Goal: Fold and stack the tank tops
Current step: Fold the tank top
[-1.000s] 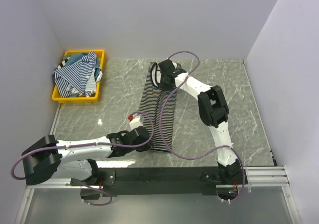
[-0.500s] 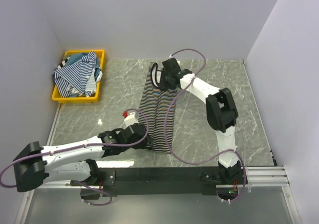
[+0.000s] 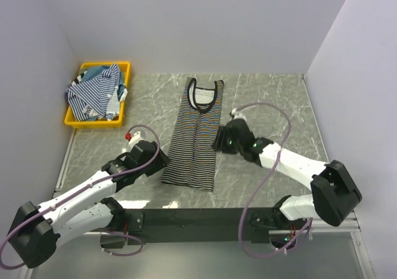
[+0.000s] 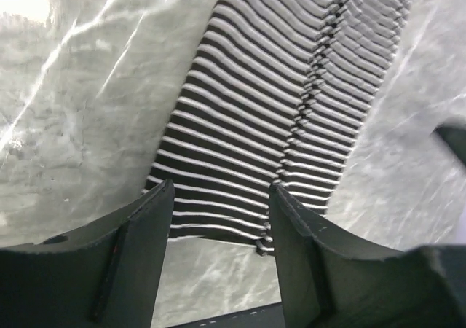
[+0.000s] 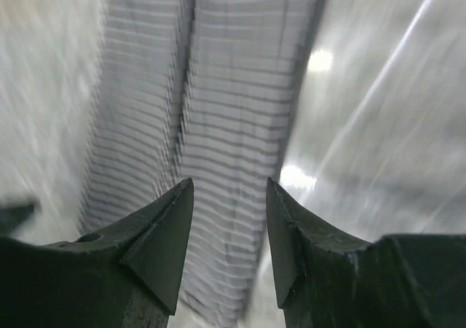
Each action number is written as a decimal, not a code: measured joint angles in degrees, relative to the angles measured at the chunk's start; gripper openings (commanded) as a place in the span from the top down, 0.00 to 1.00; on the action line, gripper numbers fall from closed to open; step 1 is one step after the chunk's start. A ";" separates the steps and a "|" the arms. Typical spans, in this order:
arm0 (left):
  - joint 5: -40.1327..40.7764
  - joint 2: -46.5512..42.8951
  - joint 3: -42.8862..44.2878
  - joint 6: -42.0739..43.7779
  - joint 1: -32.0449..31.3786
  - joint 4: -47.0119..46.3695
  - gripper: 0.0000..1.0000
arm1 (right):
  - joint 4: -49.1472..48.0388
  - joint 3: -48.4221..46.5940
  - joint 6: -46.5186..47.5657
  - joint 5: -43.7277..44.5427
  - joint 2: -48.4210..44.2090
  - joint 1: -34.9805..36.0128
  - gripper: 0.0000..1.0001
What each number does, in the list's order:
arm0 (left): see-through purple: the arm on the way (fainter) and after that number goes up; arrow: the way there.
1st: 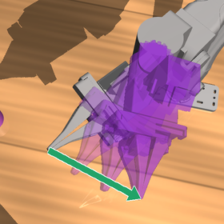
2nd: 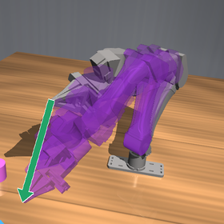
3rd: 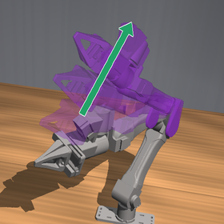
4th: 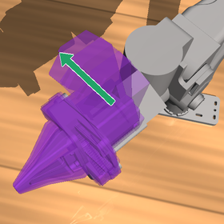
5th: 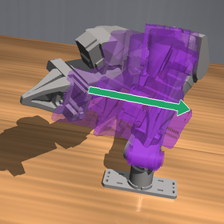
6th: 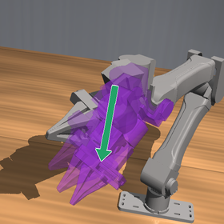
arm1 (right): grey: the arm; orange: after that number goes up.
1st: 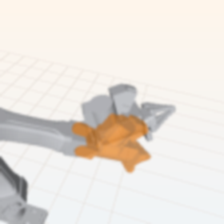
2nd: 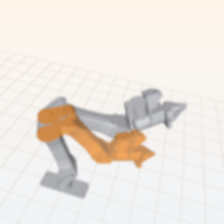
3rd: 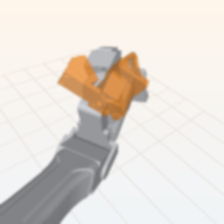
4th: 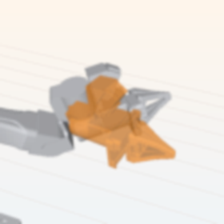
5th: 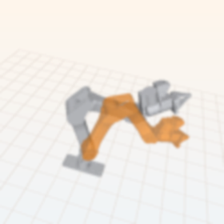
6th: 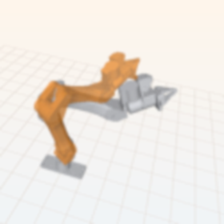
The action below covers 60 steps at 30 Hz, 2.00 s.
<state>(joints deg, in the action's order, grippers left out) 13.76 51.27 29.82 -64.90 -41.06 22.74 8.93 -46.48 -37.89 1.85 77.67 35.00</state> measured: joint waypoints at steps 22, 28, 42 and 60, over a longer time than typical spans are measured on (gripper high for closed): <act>-12.59 2.75 -12.44 1.18 4.50 -11.45 0.41 | -6.88 18.56 -16.81 5.57 -6.05 21.94 0.42; -12.46 3.10 -12.59 1.16 4.50 -11.96 0.43 | -6.21 19.82 -19.76 7.37 -6.10 24.11 0.41; -8.94 0.22 -12.04 0.81 4.48 -5.62 0.44 | -7.82 21.59 -26.14 9.40 -6.12 27.82 0.43; -10.14 5.38 -12.07 2.21 4.50 -10.91 0.62 | -9.14 22.71 -32.68 14.01 -5.44 31.30 0.59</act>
<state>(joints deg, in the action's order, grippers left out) 3.62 56.64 17.76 -62.70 -36.56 11.84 -0.21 -23.77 -70.57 15.86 72.23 66.30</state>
